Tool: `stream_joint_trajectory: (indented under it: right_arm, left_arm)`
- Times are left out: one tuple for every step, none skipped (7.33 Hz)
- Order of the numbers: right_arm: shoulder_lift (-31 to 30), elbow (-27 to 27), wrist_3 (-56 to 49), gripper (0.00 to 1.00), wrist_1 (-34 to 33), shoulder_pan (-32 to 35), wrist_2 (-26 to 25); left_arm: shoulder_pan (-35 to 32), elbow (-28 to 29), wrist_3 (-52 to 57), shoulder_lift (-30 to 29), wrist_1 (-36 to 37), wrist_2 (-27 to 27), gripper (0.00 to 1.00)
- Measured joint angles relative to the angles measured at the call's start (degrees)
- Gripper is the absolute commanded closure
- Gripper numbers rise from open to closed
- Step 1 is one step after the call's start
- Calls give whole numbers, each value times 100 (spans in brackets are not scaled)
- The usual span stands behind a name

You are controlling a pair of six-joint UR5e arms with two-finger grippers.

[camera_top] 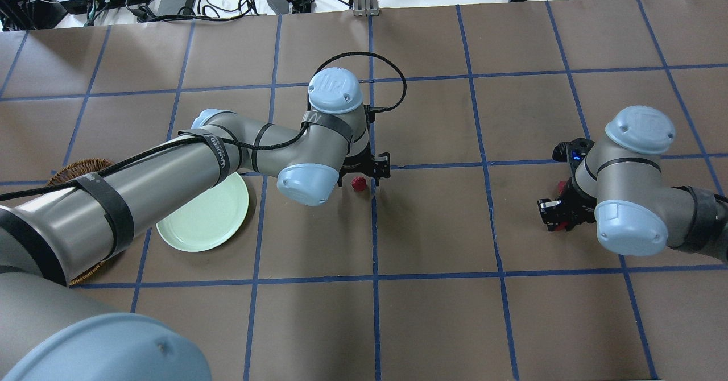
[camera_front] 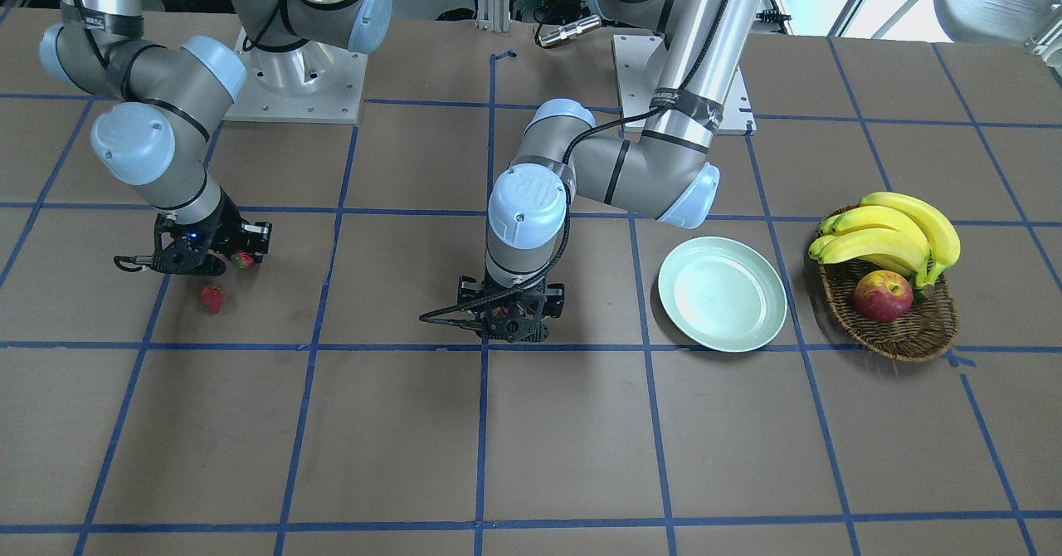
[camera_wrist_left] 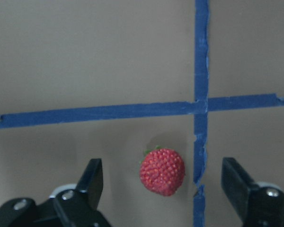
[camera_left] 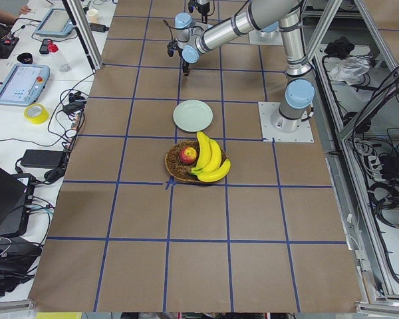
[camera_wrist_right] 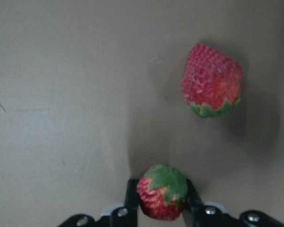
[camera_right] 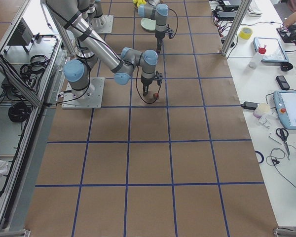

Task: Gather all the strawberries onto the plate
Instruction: 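Grasp the mid-table strawberry with the left gripper while the right grasps another strawberry, then drop the strawberry on the plate with the left gripper while the right sets one mid-table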

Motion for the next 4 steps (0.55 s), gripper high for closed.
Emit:
stream_joint_trajectory:
  right_arm:
    - [-13,-57,23,89,7,18,2]
    - [-42,-143,64,88,41,77,23]
    - [-75,-194,174,88,75,204,54]
    - [-91,-216,500,88,85,463,79]
  left_arm:
    - [-2,0,6,-20,3,4,89]
    - [-2,0,20,-23,5,0,100]
    - [-3,3,37,12,6,-15,100]
    - [28,-6,182,105,-12,-3,100]
